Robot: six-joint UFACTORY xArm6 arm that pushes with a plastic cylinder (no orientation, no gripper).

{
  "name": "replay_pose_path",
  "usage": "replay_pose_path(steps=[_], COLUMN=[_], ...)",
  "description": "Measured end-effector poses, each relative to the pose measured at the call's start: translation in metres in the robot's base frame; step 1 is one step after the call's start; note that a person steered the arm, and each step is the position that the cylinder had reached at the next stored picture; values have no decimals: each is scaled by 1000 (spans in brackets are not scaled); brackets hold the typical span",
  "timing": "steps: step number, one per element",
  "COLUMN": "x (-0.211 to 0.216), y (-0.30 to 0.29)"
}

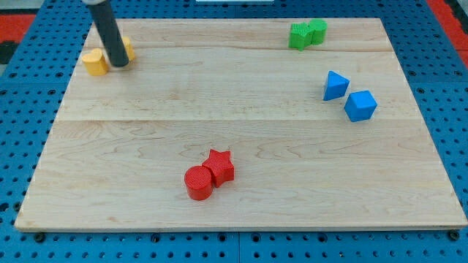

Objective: Move the yellow hexagon and yellow heart to the top left

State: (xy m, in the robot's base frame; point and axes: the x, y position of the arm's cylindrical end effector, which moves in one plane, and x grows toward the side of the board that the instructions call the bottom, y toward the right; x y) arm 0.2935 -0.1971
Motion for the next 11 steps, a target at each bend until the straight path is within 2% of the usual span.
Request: replay_pose_path(steps=[1, 2, 3, 4, 5, 6, 7, 8, 9, 10, 11], x=[-10, 80, 58, 39, -6, 69, 56, 12, 16, 49, 47], y=[7, -16, -77, -9, 32, 12, -90, -57, -49, -46, 20])
